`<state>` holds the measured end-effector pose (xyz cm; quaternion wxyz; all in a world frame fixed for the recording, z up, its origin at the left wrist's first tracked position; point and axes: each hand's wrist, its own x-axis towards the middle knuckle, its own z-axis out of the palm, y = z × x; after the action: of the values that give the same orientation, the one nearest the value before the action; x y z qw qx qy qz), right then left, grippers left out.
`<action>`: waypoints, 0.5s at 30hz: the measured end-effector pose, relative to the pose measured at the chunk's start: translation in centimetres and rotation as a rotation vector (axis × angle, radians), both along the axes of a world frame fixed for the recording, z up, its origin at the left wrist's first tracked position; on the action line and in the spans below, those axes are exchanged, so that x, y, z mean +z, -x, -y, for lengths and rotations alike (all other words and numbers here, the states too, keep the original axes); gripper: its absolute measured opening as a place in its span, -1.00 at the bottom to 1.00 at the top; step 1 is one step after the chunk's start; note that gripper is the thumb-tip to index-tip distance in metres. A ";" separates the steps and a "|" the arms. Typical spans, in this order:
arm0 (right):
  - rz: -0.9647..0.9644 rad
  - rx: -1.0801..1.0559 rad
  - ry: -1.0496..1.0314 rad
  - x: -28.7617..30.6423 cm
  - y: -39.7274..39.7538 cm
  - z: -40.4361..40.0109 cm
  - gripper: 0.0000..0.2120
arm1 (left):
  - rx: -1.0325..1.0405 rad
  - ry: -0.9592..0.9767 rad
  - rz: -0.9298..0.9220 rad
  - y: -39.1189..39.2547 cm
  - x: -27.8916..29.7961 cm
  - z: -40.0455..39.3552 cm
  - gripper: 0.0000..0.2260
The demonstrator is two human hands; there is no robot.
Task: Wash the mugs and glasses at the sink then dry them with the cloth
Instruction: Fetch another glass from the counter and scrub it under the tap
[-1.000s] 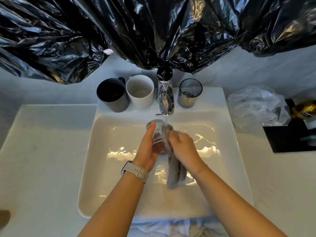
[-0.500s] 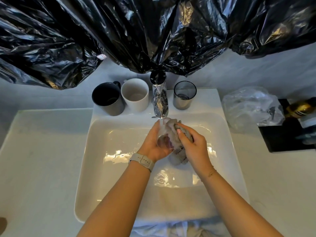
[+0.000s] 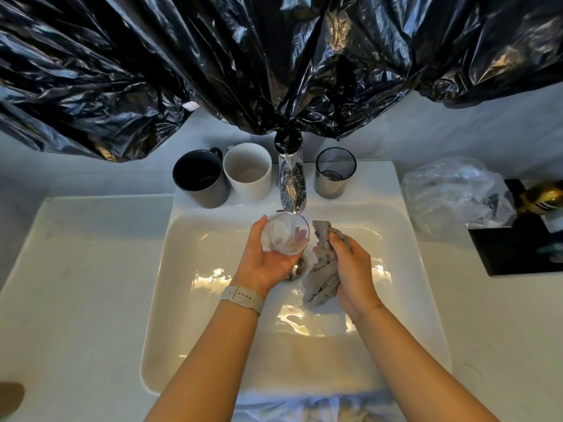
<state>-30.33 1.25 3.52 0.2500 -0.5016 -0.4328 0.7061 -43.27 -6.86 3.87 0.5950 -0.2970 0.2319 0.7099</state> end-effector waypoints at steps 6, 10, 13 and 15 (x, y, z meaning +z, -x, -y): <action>0.041 0.081 -0.169 0.5 -0.5 -0.1 -0.86 | 0.058 0.022 0.058 -0.7 0.1 -0.3 -0.42; 0.115 0.244 -0.312 0.9 -1.0 -1.0 -0.80 | -0.074 -0.006 -0.070 -1.4 -0.4 -0.4 -0.52; 0.226 0.362 -0.204 1.3 -0.2 -1.9 -0.57 | -0.130 0.036 -0.222 -1.9 -0.6 -0.5 -0.53; 0.220 0.397 -0.206 1.5 0.5 -2.3 -0.79 | -0.158 0.073 -0.361 -2.0 -0.7 -0.3 -0.52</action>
<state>-30.86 3.51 4.99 0.1076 -0.4526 -0.6171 0.6346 -41.27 -6.57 3.21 0.5864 -0.1673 0.3831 0.6938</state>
